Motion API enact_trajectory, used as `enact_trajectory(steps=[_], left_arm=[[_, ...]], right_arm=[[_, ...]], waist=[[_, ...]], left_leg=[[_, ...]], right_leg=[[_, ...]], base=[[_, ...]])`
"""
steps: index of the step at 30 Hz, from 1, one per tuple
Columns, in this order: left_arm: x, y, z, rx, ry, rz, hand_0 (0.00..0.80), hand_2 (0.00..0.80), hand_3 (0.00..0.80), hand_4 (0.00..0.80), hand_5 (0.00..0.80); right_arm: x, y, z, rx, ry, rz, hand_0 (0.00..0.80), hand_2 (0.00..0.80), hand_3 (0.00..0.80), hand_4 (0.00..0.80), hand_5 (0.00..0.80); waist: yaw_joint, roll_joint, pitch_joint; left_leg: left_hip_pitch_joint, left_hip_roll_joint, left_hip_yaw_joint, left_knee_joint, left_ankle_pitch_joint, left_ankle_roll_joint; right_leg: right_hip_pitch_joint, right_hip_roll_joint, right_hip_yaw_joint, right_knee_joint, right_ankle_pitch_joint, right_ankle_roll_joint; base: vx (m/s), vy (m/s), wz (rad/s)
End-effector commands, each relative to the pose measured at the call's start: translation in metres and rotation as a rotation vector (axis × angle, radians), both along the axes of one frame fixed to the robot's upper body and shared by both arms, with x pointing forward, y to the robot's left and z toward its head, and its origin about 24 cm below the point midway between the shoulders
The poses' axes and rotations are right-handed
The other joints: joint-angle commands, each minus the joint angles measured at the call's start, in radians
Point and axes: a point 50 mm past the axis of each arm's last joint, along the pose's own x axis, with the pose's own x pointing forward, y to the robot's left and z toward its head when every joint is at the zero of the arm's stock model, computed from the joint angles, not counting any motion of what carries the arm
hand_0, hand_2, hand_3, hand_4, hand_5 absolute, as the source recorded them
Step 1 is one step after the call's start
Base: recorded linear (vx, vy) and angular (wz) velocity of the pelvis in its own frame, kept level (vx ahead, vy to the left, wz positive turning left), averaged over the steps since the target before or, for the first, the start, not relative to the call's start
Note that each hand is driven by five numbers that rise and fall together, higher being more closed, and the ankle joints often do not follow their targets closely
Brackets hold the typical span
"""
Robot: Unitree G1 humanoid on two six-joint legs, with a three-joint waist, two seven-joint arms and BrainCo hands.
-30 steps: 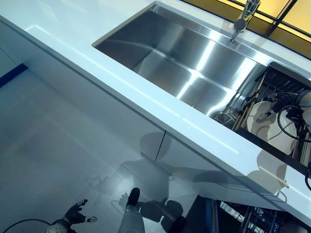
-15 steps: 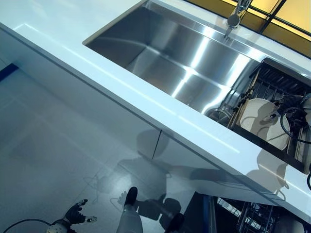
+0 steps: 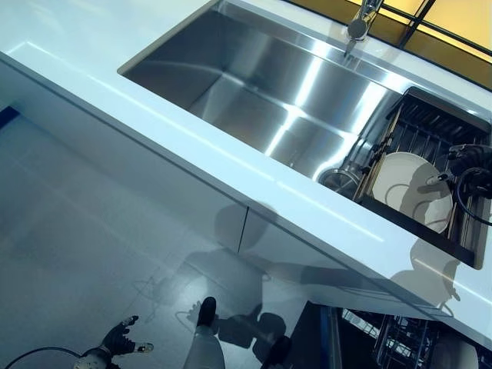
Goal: Take plates into dishwasher
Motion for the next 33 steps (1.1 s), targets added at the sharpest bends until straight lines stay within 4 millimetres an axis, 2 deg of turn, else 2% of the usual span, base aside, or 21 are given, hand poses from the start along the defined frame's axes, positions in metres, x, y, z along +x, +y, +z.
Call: enact_trajectory(steps=[1,7,14,21,33], left_arm=[[-0.032,-0.003,-0.016,-0.019,0.081,0.024,0.0,0.0,0.0,0.0,0.0],[-0.036,-0.006,-0.02,-0.034,0.091,0.024,0.0,0.0,0.0,0.0,0.0],[-0.036,-0.009,-0.022,-0.032,0.101,0.02,0.0,0.0,0.0,0.0,0.0],[-0.035,-0.01,-0.022,-0.032,0.098,0.012,0.0,0.0,0.0,0.0,0.0],[-0.026,-0.013,-0.018,-0.047,0.077,-0.012,0.0,0.0,0.0,0.0,0.0]], right_arm=[[-0.022,-0.024,0.028,-0.118,-0.084,-0.111,0.0,0.0,0.0,0.0,0.0],[-0.018,-0.015,0.043,-0.149,-0.144,-0.082,0.0,0.0,0.0,0.0,0.0],[-0.011,-0.003,0.054,-0.169,-0.173,-0.033,0.0,0.0,0.0,0.0,0.0],[-0.001,0.009,0.05,-0.174,-0.135,0.01,0.0,0.0,0.0,0.0,0.0],[0.009,0.024,0.055,-0.196,-0.132,0.034,0.0,0.0,0.0,0.0,0.0]], waist=[[-0.012,0.045,-0.06],[-0.016,0.058,-0.067],[-0.014,0.055,-0.066],[-0.006,0.06,-0.057],[0.001,0.081,-0.019]], left_leg=[[-0.006,0.024,0.054,-0.048,0.059,0.021],[0.0,0.021,0.05,-0.047,0.056,0.02],[-0.005,0.022,0.041,-0.042,0.053,0.018],[-0.015,0.021,0.032,-0.039,0.055,0.018],[-0.074,0.017,0.021,-0.022,0.063,0.021]], right_leg=[[-0.076,-0.034,0.008,0.159,-0.034,0.013],[-0.073,-0.035,0.011,0.159,-0.04,0.008],[-0.077,-0.033,0.011,0.159,-0.042,0.004],[-0.085,-0.035,0.006,0.16,-0.042,0.002],[-0.154,-0.048,0.007,0.196,-0.039,0.003]], base=[[0.023,0.022,-0.05],[0.011,0.018,-0.04],[0.0,0.0,0.0],[0.0,0.0,0.0],[-0.026,0.01,-0.01]])
